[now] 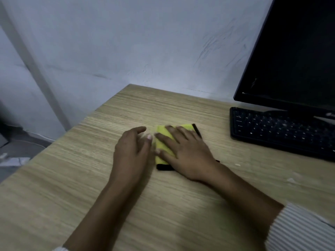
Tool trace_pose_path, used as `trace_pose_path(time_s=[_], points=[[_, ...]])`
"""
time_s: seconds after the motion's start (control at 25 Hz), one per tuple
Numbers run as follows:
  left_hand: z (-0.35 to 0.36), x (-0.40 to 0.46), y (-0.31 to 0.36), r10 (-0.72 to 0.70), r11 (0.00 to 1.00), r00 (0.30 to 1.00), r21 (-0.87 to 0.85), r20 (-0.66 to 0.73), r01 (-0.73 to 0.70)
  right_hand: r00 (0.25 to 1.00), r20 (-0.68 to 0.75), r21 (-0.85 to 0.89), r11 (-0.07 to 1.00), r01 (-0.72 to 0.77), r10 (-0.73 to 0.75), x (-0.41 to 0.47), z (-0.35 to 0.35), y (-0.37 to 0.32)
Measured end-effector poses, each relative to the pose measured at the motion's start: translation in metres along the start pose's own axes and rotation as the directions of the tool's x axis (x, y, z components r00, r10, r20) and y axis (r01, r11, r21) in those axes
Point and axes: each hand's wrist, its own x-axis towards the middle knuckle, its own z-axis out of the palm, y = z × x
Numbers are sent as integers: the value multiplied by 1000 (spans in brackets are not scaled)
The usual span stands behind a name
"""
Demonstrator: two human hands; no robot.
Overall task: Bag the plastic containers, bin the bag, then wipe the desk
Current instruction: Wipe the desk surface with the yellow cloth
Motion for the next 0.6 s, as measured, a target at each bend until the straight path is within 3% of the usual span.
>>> trace_pose_path(time_s=[0.2,0.32,0.48,0.6], points=[[20,0,7,140,987,986,62,95,-146,948,21,-47,948,-315,316,44,-3,61],[18,3,6,105,994,994,18,42,-106,974,27,-52,973,-223,225,68,3,23],[17,4,6,60,997,998,-56,21,-59,999,22,-39,998,44,-43,5,7,-14],[19,3,5,97,995,994,-20,41,-96,998,13,-64,996,-60,61,-17,-1,21]])
